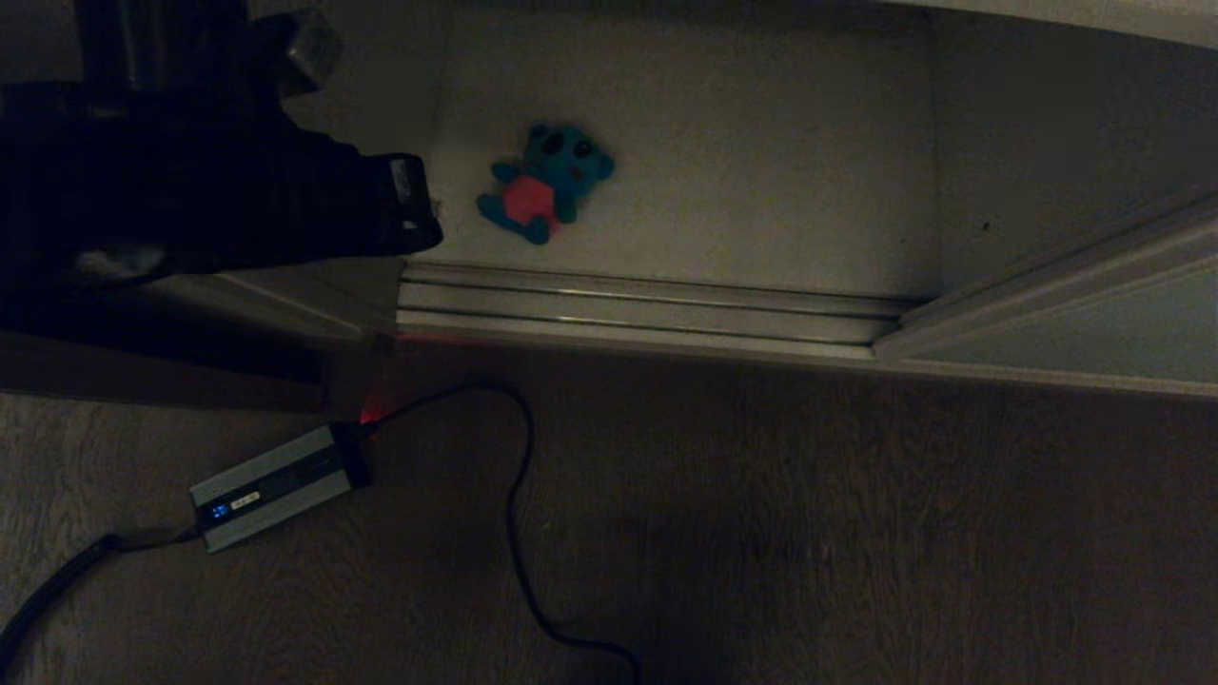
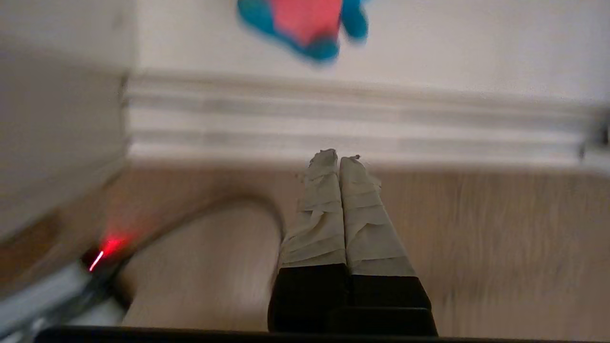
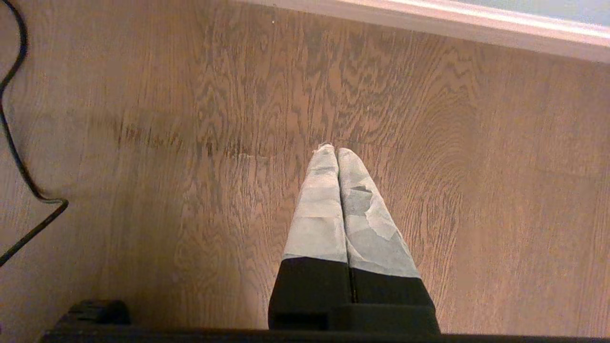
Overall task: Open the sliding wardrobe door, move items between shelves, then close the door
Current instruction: Place the pink doll on the lower shelf
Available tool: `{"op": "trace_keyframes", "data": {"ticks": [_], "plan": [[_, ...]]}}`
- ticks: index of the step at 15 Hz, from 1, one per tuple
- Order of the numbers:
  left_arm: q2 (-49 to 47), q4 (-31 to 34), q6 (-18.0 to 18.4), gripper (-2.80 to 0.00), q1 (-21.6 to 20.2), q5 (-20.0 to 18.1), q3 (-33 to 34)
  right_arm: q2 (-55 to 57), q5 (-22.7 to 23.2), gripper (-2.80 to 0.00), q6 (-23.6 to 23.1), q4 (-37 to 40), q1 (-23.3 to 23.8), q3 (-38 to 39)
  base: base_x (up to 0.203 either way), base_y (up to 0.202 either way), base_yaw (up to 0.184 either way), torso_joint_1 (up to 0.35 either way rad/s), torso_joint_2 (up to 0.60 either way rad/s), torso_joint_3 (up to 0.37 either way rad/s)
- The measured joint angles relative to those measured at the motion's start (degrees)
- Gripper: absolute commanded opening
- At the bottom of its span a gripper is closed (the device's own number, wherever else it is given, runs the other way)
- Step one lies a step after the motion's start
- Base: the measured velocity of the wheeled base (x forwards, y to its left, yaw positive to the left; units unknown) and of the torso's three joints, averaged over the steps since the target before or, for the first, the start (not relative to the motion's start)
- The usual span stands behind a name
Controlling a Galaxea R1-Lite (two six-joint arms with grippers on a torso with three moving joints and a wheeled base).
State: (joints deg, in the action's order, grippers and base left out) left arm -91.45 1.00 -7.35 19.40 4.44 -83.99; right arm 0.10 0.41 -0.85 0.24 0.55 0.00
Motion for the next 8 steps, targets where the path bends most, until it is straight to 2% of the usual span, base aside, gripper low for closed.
{"op": "trace_keyframes", "data": {"ticks": [3,8], "plan": [[6.96,9.08,0.23,-2.8,0.09,-2.75,4.08,0.0,-0.01,-2.8,0.0,0.0,0.0,0.0,0.0,0.0,0.0,0.001,0.0,0.188],[16.99,22.77,0.22,-2.8,0.12,-15.18,10.21,0.0,-0.01,-2.8,0.0,0.0,0.05,0.0,0.0,0.0,0.0,0.002,0.0,0.203]]}}
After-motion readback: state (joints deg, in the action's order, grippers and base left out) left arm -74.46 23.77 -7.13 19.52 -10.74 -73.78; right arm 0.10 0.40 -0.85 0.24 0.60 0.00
